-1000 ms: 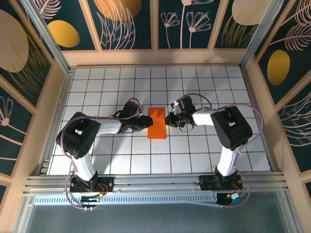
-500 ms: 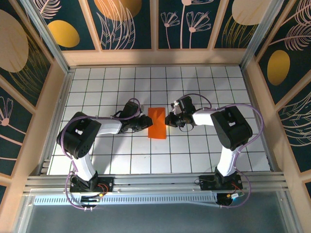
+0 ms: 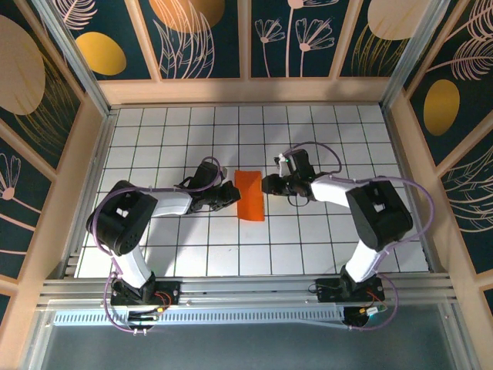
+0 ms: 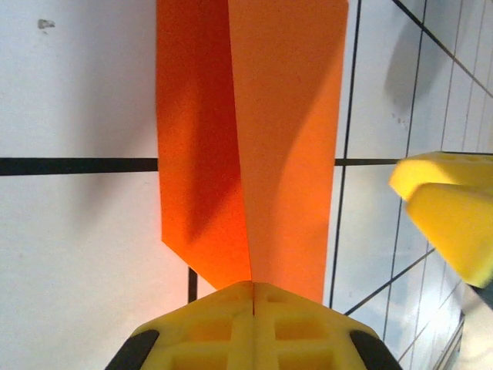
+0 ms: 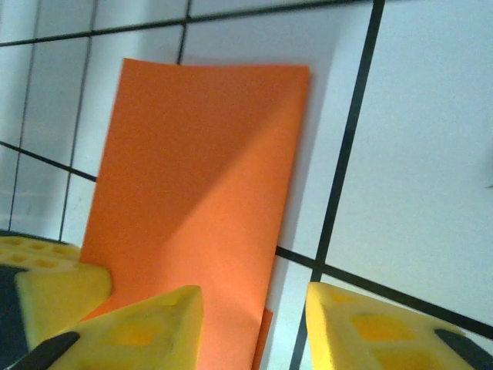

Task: Fold a paper plane with a square sheet of paper (fold left side to right side)
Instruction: Third fold the triangle at the center of the table.

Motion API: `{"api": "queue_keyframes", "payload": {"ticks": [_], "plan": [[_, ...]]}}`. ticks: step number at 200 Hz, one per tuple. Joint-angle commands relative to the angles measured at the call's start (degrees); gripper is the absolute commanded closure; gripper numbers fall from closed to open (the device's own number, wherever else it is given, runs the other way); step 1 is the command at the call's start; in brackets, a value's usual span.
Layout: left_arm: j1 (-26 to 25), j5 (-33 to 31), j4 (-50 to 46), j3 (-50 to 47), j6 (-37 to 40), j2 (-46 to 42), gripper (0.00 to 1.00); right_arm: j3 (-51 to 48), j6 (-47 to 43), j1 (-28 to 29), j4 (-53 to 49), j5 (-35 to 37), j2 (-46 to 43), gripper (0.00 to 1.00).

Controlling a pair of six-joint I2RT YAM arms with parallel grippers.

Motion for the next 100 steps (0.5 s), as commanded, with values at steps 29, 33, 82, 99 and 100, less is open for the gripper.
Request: {"api": "queue_keyframes", "payload": {"ticks": [29,33,82,99,100], "plan": [[-0.5,0.2,0.9,-0.4,-3.1,-1.8,1.0,-7.6,-9.8,8.8,0.7,17.0,-13.5,0.4],[-0.5,0.1,0.7,-0.3,-3.1,-1.8,1.0,-8.3,-10.3,10.2,1.0,18.5,-14.3,0.39],[-0.5,0.3,0.1,-0.3,-2.7,-1.8,1.0,-12.6,-15.1,25.0,1.7,34.1,-17.7,0.26],[-0.4,0.3,0.0,-0.3,-2.8,-1.8,1.0,-13.0,-17.1,29.1,1.8,37.7,-17.3,0.23],[-0.4,0.3,0.1,-0.3,-2.7,-1.8,1.0,-13.0,-17.3,29.4,1.8,37.9,-17.2,0.23]]}}
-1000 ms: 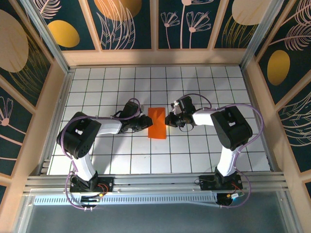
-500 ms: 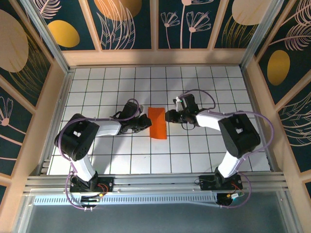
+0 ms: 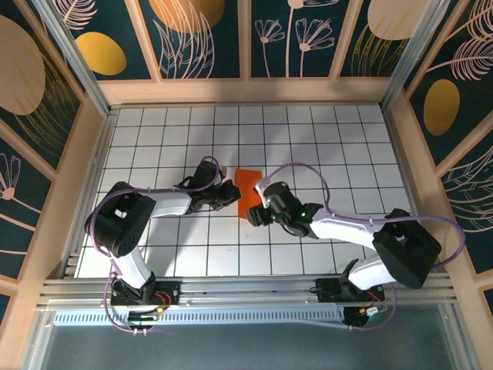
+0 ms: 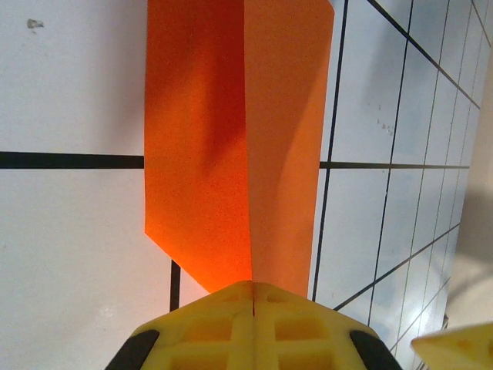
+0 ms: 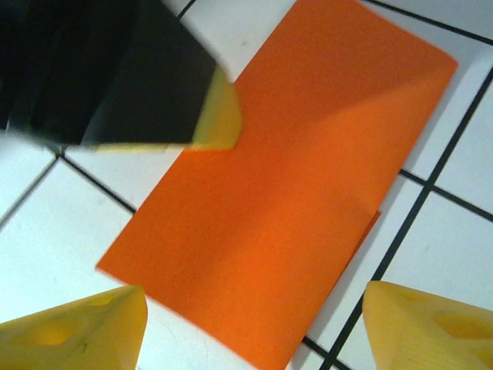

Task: Fold a paper plane with a square sheet of paper (fold left side to right side)
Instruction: Third fold the triangle at the center of the table.

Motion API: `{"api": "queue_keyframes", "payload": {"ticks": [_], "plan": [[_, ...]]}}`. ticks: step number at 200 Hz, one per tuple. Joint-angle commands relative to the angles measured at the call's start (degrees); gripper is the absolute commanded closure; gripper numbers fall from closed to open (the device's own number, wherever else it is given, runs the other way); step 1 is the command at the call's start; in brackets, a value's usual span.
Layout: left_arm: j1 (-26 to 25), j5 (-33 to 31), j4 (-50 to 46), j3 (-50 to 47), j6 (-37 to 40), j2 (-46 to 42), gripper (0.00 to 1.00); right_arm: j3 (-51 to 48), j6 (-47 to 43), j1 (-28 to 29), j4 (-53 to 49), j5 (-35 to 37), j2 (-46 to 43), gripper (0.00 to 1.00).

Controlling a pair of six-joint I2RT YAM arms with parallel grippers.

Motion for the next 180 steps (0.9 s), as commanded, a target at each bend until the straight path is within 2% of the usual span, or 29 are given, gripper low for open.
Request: {"api": "queue_keyframes", "payload": {"ticks": [1,47,107,156,180], "plan": [[-0.3,0.3,0.1,-0.3,-0.9,-1.1,1.0,-1.0,-4.5,4.6,0.8,10.5,-0.8,0.23],[-0.5,0.4,0.3,-0.4,-1.0,-1.1,1.0,-1.4,-9.3,11.3,2.4,16.7,2.6,0.17],[-0.6,0.4,0.4,-0.7,-1.1,-1.2,1.0,1.4,-14.0,13.6,6.2,20.8,10.5,0.15],[-0.6,0.4,0.3,-0.7,-1.1,-1.1,1.0,4.0,-15.6,13.6,8.9,21.7,14.3,0.28],[-0.7,0.4,0.1,-1.0,-1.1,-1.2,1.0,4.5,-15.6,13.6,9.4,22.0,14.7,0.38]]}}
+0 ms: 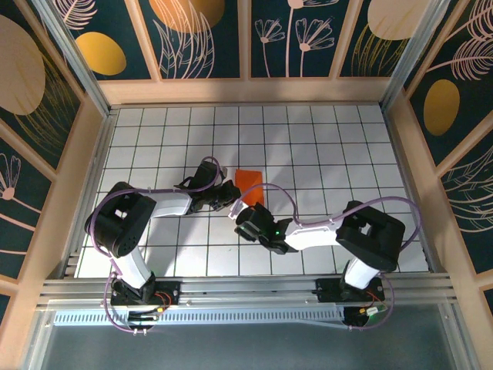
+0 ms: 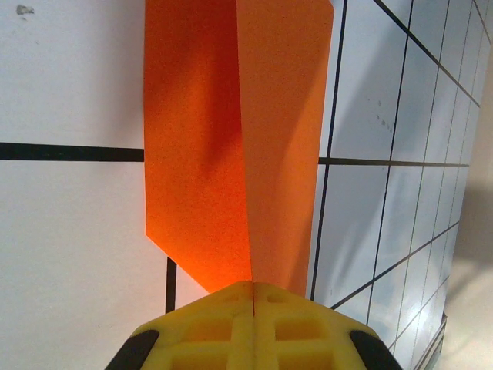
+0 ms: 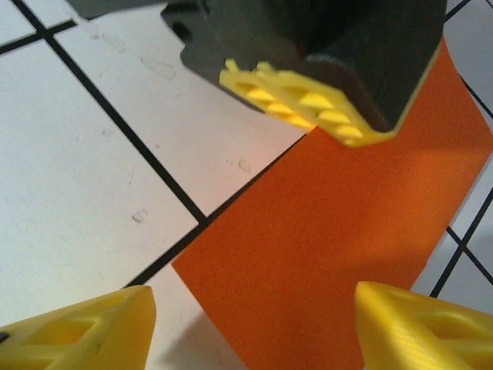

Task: Fold a paper plane with a square sheet of paper (fold left side to right side)
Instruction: Third fold the triangle at the center of the table.

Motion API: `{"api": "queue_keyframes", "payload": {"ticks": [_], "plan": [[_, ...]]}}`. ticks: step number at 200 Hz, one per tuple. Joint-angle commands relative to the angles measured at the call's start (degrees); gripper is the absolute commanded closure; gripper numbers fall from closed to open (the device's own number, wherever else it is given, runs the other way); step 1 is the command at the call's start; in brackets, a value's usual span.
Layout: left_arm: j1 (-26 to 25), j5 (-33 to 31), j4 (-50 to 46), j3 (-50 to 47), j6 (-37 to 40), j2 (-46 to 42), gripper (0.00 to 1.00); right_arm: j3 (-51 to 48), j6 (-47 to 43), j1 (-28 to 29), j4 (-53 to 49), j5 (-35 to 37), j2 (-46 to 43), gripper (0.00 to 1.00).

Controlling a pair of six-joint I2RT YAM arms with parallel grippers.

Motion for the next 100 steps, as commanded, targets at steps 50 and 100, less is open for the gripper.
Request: {"api": "queue_keyframes", "payload": {"ticks": [50,100], "plan": [[-0.3,-0.8,-0.6,-0.8,0.0,-2.4,0.97,0.4,0.5,0.4,1.7,1.3,-0.4,0.75],[1.2,-3.5,-1.5,-1.3,0.9,-6.7,0.67,-0.8,4.0,-2.3,-1.1,-6.0,-3.3,1.0]]}}
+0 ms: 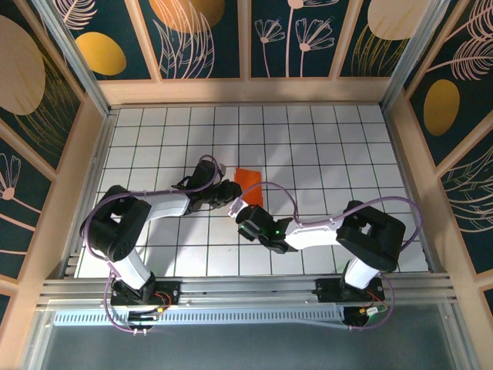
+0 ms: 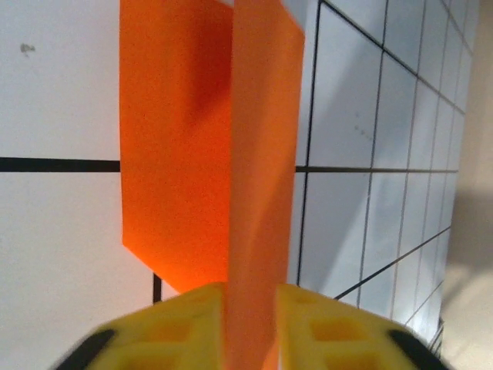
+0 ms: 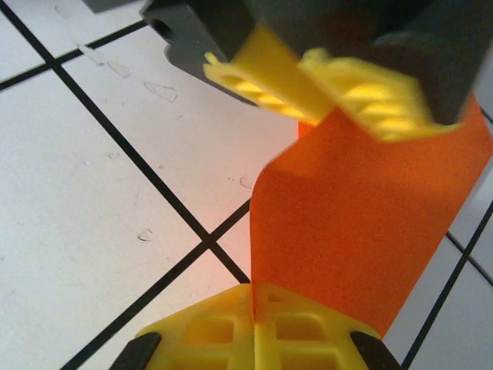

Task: Fold a paper plane with a square sheet of paper (fold left side to right side)
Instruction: Third fold the triangle at the center of the table.

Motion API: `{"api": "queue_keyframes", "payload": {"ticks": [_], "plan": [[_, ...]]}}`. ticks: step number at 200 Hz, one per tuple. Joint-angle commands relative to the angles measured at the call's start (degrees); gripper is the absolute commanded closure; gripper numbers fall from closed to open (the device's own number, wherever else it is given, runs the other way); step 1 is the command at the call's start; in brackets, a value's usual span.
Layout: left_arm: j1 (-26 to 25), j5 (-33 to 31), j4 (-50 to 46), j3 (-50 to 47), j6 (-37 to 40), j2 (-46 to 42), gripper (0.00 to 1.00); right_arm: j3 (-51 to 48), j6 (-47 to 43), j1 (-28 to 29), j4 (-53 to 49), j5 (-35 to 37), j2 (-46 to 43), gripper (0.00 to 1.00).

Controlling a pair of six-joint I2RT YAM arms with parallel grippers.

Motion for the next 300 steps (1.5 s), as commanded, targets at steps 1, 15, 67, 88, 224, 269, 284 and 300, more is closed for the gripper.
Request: {"api": "queue_keyframes", "payload": {"ticks": [1,15,67,88,224,269,284,300], "plan": [[1.2,-1.9,-1.1,-1.1,0.6,-3.6,0.67,-0.9,2.4,-1.7,-1.7,-4.7,-2.8,1.0],[2.4,-2.0,-1.5,-1.8,0.9,-5.5,0.63,-0.8,3.7,-3.1,-2.5,-8.5,-3.6,1.0],[4.3,-2.2,-5.1,-1.2,4.8,-9.7,0.64,-3.3,9.9,-12.9,-1.4,-31.5,-6.9,1.0],[4.3,-0.9,-5.6,0.1,6.4,-8.6,0.73,-4.6,11.4,-16.8,-0.6,-39.9,-6.4,1.0],[-0.1,4.8,-9.3,14.1,13.1,13.4,0.93,-5.2,14.9,-21.9,2.0,-51.6,-3.0,1.0],[-0.3,2.3,-10.6,13.0,14.1,15.4,0.96,-4.8,16.0,-22.5,1.3,-51.4,-2.9,1.0],[-0.2,1.1,-10.9,12.5,14.2,15.6,0.97,-4.4,16.2,-22.9,0.5,-51.2,-2.8,1.0],[-0.2,-0.1,-11.3,12.2,14.6,16.0,0.98,-3.8,16.4,-23.3,-0.8,-50.6,-2.8,1.0]]}}
